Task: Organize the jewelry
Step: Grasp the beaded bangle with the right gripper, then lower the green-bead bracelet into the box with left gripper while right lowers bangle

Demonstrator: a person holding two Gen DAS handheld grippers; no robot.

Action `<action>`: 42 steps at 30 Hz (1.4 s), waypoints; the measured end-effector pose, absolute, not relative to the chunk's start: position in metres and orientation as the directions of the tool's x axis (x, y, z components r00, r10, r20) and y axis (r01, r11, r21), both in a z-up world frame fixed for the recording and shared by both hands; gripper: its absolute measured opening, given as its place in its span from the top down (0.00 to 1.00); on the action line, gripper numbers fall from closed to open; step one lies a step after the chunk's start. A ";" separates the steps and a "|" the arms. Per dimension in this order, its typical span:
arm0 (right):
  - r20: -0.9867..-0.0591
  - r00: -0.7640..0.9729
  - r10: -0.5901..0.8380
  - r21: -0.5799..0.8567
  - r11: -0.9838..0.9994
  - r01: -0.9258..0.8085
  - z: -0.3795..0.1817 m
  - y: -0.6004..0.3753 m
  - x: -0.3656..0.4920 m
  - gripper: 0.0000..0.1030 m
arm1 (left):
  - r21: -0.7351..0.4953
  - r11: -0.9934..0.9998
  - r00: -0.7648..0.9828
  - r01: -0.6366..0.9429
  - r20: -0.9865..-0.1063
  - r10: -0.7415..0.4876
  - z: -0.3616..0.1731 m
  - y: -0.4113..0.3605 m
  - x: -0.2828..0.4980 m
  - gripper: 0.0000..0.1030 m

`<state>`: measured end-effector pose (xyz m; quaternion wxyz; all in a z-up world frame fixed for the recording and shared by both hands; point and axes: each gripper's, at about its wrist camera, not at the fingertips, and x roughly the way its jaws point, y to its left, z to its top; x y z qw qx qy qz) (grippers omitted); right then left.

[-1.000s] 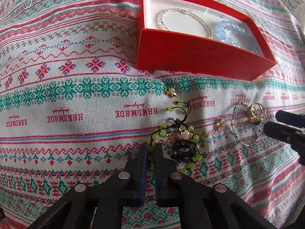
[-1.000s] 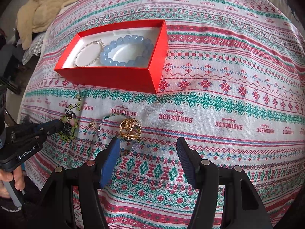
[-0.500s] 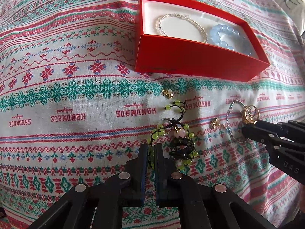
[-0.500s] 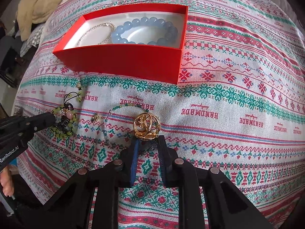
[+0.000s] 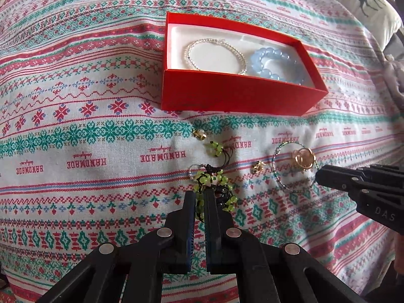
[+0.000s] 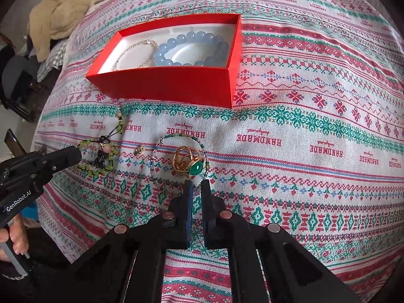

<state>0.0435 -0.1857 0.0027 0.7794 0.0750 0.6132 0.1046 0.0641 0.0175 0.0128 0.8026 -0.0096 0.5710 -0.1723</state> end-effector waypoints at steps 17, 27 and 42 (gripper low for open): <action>-0.937 0.237 0.256 0.259 0.966 -0.019 0.010 -0.208 0.042 0.88 | -0.211 0.937 0.302 0.280 -0.907 -0.295 0.021 0.016 0.059 0.99; -0.956 0.213 0.202 0.193 0.979 -0.066 -0.015 -0.182 0.050 0.87 | -0.184 0.944 0.297 0.276 -0.917 -0.265 0.010 0.005 0.065 0.99; -0.893 0.364 0.264 0.237 0.964 -0.118 0.048 -0.186 0.036 0.95 | -0.233 0.912 0.392 0.337 -0.846 -0.361 0.057 -0.003 0.058 0.99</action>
